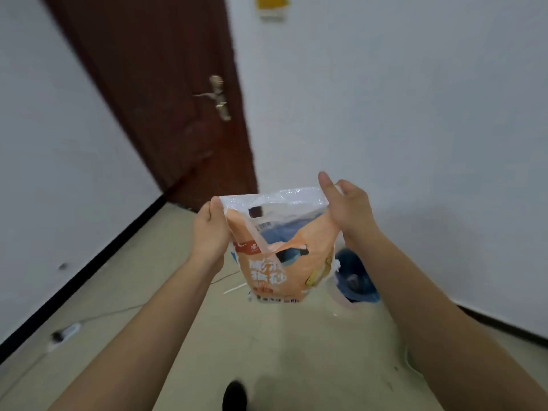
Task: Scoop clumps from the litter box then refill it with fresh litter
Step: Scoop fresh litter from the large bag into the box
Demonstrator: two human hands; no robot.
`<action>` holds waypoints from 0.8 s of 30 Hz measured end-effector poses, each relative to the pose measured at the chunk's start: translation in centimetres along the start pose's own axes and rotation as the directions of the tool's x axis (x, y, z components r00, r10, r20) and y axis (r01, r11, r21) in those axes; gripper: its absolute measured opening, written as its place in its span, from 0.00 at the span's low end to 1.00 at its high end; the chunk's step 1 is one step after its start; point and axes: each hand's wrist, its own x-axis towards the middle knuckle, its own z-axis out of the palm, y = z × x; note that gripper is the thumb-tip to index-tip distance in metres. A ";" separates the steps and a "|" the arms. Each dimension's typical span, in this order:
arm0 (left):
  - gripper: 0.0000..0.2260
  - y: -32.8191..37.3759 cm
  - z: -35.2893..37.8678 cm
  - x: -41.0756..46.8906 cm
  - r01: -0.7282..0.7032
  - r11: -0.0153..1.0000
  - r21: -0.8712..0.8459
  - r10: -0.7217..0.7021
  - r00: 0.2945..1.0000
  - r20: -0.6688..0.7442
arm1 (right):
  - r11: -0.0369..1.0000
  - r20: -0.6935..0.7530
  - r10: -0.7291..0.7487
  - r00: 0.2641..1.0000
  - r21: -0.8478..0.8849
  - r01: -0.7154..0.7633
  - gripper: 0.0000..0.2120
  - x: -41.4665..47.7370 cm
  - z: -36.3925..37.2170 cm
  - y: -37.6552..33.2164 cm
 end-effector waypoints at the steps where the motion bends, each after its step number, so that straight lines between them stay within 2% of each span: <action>1: 0.20 -0.2 -3.4 0.6 0.008 1.000 0.007 -0.007 0.999 -0.044 | 1.000 0.053 -0.017 0.998 -0.015 0.018 0.27 -0.6 3.2 -0.5; 7: 0.19 -4.2 -25.0 3.8 0.074 0.997 0.010 -0.067 0.941 -0.332 | 0.991 0.322 -0.079 0.943 -0.074 0.108 0.26 -6.2 25.2 -2.1; 9: 0.21 -6.0 -32.7 4.7 0.086 0.996 0.034 -0.064 0.909 -0.413 | 0.992 0.409 -0.066 0.910 -0.072 0.104 0.25 -8.5 33.1 -2.4; 13: 0.17 -7.9 -46.1 6.0 0.135 0.983 0.127 -0.046 0.842 -0.538 | 0.988 0.543 -0.055 0.838 -0.093 0.126 0.25 -12.9 47.6 -3.6; 19: 0.16 -9.3 -61.7 10.1 0.206 0.960 0.190 -0.017 0.720 -0.694 | 0.972 0.702 -0.140 0.699 -0.036 0.231 0.26 -17.8 65.8 -7.2; 24: 0.19 -12.9 -71.8 15.0 0.298 0.930 0.216 -0.012 0.612 -0.791 | 0.985 0.815 -0.101 0.571 0.001 0.173 0.26 -19.4 80.1 -7.5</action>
